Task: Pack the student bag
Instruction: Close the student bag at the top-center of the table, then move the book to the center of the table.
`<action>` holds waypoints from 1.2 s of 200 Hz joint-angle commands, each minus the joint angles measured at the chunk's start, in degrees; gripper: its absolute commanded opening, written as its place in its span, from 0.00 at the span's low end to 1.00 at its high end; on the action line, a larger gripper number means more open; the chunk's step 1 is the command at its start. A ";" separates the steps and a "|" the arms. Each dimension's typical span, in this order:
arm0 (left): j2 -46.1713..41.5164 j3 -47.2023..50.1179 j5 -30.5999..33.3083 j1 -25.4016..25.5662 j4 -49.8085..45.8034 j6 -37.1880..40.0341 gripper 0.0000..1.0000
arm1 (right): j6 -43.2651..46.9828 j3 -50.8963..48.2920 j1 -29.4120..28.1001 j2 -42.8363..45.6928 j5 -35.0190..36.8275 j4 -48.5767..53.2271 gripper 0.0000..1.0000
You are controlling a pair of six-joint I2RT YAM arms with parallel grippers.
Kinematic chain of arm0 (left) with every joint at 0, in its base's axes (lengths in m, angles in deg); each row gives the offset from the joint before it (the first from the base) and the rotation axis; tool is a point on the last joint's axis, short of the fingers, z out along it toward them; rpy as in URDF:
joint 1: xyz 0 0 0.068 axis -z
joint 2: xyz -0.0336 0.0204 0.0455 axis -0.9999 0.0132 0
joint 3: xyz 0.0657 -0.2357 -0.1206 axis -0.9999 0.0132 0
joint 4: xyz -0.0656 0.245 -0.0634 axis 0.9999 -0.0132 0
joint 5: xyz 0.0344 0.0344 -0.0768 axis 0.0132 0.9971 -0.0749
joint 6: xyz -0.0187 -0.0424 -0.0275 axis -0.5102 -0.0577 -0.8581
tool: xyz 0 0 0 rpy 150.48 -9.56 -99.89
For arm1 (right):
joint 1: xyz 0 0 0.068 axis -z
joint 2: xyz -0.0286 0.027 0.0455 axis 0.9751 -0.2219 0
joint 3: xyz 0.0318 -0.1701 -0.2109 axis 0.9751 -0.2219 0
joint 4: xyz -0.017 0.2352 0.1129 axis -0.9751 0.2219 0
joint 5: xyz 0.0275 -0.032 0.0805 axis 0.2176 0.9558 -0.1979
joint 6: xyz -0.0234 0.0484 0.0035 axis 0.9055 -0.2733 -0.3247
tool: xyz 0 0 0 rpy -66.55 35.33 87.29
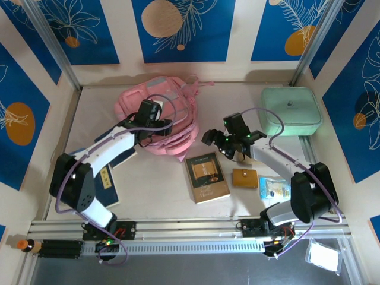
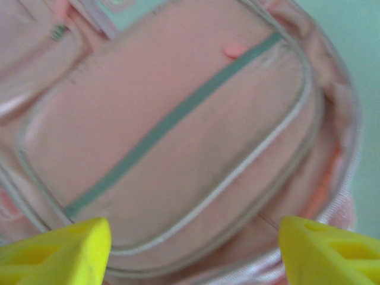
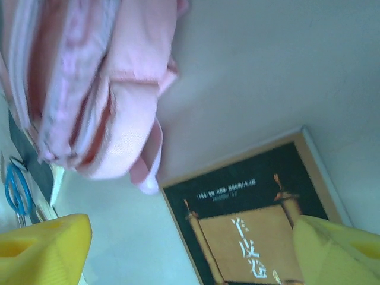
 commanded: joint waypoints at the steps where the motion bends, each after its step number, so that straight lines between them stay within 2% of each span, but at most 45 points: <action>1: -1.60 1.07 -10.60 -0.41 -0.72 -5.82 0.79 | 5.13 -0.76 -2.41 -2.19 -8.34 -0.84 0.87; 17: -1.51 1.17 -13.27 -0.32 -1.01 -7.91 0.85 | 3.81 -0.52 -4.11 -4.41 -8.98 -2.55 0.86; 41: -1.68 1.49 -13.99 -0.32 -0.79 -9.31 0.95 | 1.84 0.33 -4.83 -7.74 -7.23 -1.97 0.85; 88: -0.95 1.32 -17.24 -0.28 0.39 -10.62 1.00 | 1.33 0.33 -4.57 -11.53 -3.36 -0.80 0.85; 114: -0.57 1.52 -20.10 0.09 1.87 -11.25 1.00 | -0.47 -1.18 -2.63 -12.75 -0.85 -0.82 0.85; 133: 0.40 1.24 -23.54 0.96 4.36 -11.69 1.00 | -0.95 -2.25 -0.72 -13.42 -0.58 -2.52 0.84; 159: 2.70 -0.36 -24.99 3.13 4.67 -13.33 1.00 | -1.75 -2.52 2.12 -14.65 -1.11 -4.81 0.84; 190: 5.63 0.10 -26.82 6.22 5.73 -18.51 0.99 | 0.37 -0.74 4.19 -13.08 -2.35 -5.30 0.78; 240: 7.47 5.95 -25.79 11.63 11.39 -29.62 0.89 | 7.17 -1.26 5.85 -5.58 4.48 1.27 0.72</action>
